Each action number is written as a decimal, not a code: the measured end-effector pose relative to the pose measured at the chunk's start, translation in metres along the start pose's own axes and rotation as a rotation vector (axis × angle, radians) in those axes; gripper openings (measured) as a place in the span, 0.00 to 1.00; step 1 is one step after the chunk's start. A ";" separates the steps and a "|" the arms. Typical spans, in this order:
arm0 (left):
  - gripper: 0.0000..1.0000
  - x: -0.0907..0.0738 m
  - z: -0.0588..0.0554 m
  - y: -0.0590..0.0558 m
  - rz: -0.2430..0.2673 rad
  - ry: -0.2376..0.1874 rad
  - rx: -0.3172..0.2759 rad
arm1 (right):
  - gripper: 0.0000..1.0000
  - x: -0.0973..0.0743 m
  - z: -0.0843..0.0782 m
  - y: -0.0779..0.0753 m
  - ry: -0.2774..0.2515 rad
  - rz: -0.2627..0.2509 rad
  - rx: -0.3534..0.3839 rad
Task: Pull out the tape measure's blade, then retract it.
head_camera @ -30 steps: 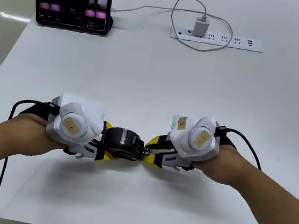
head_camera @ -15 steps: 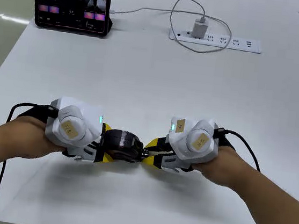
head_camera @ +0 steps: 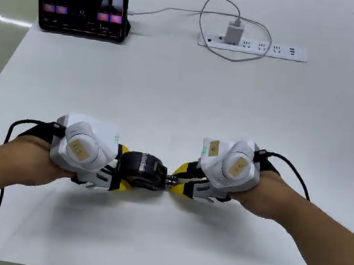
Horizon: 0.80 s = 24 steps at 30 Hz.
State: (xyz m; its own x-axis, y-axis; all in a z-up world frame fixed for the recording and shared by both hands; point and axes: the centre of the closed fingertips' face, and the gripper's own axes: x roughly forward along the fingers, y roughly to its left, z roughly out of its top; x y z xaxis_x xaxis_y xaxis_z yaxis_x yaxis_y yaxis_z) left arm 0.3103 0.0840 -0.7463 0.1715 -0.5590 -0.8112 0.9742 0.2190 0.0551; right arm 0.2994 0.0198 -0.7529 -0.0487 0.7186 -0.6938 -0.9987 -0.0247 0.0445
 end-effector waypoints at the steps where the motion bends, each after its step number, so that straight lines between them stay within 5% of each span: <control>1: 0.27 0.000 0.000 0.000 0.000 0.000 0.000 | 0.10 0.000 0.000 0.000 -0.002 0.000 0.002; 24: 0.27 0.000 0.001 -0.002 -0.002 0.006 0.002 | 0.10 -0.030 -0.027 0.001 0.030 -0.012 0.024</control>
State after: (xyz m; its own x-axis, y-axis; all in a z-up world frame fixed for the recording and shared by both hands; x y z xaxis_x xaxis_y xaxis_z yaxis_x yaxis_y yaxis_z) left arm 0.3089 0.0831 -0.7456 0.1690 -0.5545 -0.8149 0.9747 0.2168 0.0547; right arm 0.2999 -0.0207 -0.7519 -0.0377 0.6972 -0.7158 -0.9986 0.0002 0.0529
